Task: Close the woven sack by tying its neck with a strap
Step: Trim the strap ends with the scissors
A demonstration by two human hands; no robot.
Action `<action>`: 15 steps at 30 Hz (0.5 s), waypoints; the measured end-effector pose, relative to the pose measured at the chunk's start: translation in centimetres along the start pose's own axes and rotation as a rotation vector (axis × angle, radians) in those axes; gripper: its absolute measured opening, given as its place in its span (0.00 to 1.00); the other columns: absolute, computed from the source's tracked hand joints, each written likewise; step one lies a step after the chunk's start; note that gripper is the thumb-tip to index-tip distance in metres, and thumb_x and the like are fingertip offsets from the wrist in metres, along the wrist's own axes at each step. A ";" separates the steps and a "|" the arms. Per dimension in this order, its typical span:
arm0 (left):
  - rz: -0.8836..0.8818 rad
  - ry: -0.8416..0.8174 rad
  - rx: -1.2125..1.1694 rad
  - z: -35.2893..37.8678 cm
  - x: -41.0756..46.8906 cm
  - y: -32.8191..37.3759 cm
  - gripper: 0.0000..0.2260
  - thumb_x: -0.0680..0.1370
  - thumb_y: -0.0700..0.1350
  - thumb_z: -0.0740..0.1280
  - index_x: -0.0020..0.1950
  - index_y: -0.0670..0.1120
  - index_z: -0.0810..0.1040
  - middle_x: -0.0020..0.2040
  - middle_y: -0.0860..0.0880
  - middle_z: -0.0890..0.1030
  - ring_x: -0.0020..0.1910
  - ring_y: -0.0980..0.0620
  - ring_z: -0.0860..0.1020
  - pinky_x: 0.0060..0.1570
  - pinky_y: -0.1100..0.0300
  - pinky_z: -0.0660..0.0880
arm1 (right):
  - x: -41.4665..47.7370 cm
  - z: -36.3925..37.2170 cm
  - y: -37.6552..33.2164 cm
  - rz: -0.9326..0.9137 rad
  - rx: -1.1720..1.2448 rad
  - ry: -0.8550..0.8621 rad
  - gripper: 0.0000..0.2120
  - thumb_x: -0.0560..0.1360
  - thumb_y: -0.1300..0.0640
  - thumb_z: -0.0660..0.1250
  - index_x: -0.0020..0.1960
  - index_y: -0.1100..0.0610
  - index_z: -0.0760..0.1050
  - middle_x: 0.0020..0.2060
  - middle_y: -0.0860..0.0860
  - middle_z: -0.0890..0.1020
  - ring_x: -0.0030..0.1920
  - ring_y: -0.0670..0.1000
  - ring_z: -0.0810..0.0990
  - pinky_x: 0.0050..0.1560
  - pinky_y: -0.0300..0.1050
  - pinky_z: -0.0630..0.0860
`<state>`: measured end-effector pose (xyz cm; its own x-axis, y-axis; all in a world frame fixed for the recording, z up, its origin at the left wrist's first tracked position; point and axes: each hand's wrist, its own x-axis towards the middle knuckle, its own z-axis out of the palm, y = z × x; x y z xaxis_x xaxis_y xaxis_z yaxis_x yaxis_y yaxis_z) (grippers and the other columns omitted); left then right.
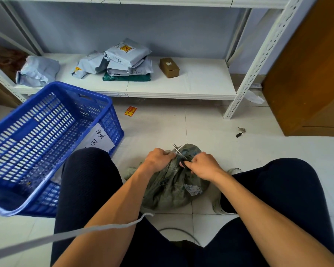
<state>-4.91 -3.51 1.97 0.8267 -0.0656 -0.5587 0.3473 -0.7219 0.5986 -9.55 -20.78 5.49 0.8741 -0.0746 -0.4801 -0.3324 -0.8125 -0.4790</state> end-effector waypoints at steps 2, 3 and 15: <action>0.044 -0.027 0.007 0.6 0.0 -0.1 0.16 0.79 0.59 0.66 0.47 0.48 0.85 0.39 0.46 0.83 0.36 0.51 0.76 0.36 0.58 0.71 | -0.1 -0.1 0.1 0.039 0.139 -0.050 0.24 0.74 0.38 0.71 0.32 0.57 0.79 0.20 0.46 0.77 0.26 0.47 0.75 0.34 0.41 0.72; 0.073 -0.026 0.004 0.8 0.1 -0.1 0.14 0.79 0.58 0.67 0.46 0.49 0.85 0.40 0.45 0.84 0.35 0.51 0.76 0.36 0.57 0.72 | -0.2 -0.2 0.2 0.054 0.193 -0.074 0.23 0.74 0.39 0.71 0.32 0.56 0.79 0.20 0.46 0.78 0.25 0.46 0.75 0.34 0.41 0.72; 0.228 0.140 0.211 1.2 0.2 0.8 0.09 0.76 0.49 0.68 0.42 0.47 0.84 0.40 0.45 0.83 0.44 0.43 0.78 0.40 0.56 0.73 | 0.0 -0.6 0.4 0.055 0.376 -0.126 0.20 0.71 0.41 0.74 0.30 0.54 0.77 0.26 0.50 0.80 0.24 0.49 0.71 0.38 0.43 0.72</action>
<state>-4.96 -4.96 1.66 0.9305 -0.1565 -0.3311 0.0597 -0.8272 0.5588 -9.48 -21.48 5.70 0.8088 -0.0213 -0.5877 -0.5043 -0.5392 -0.6745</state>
